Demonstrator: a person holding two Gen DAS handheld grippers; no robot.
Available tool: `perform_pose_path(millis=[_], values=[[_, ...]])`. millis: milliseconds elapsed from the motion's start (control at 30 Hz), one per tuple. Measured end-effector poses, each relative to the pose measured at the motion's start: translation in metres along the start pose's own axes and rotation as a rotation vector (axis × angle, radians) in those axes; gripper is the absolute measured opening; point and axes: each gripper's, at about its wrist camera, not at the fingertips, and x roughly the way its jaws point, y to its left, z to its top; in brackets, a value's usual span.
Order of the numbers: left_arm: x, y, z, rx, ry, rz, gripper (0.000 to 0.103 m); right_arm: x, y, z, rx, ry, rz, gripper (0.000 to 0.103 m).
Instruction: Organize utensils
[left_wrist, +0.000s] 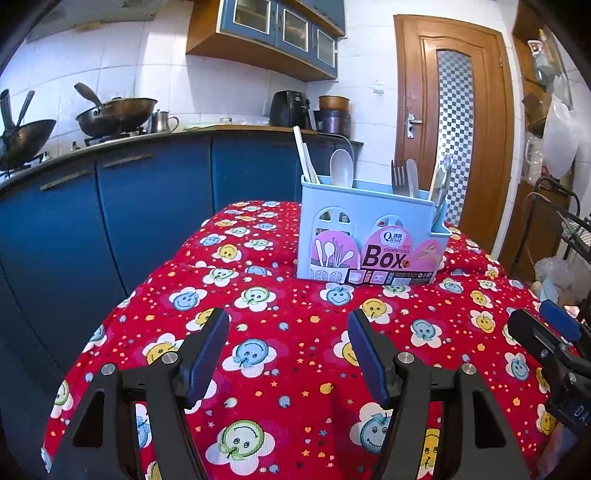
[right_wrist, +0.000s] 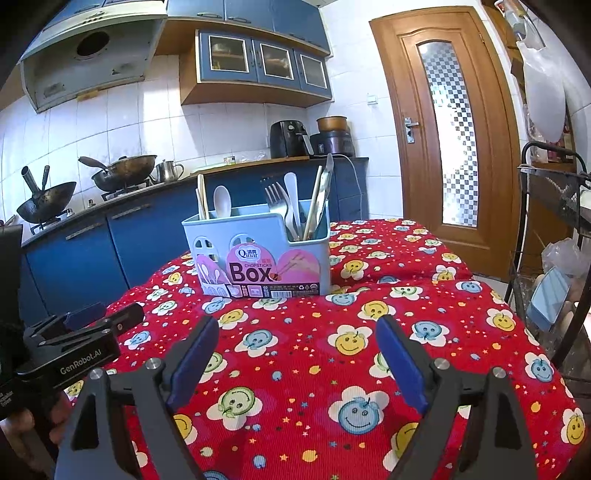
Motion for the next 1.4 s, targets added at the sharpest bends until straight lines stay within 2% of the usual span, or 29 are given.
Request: perform_pose_path(millis=[1400], values=[[-0.0044, -0.0010, 0.0039, 0.001, -0.014, 0.004, 0.068, 0.0005, 0.0006, 0.0001, 0.003, 0.000, 0.000, 0.089]])
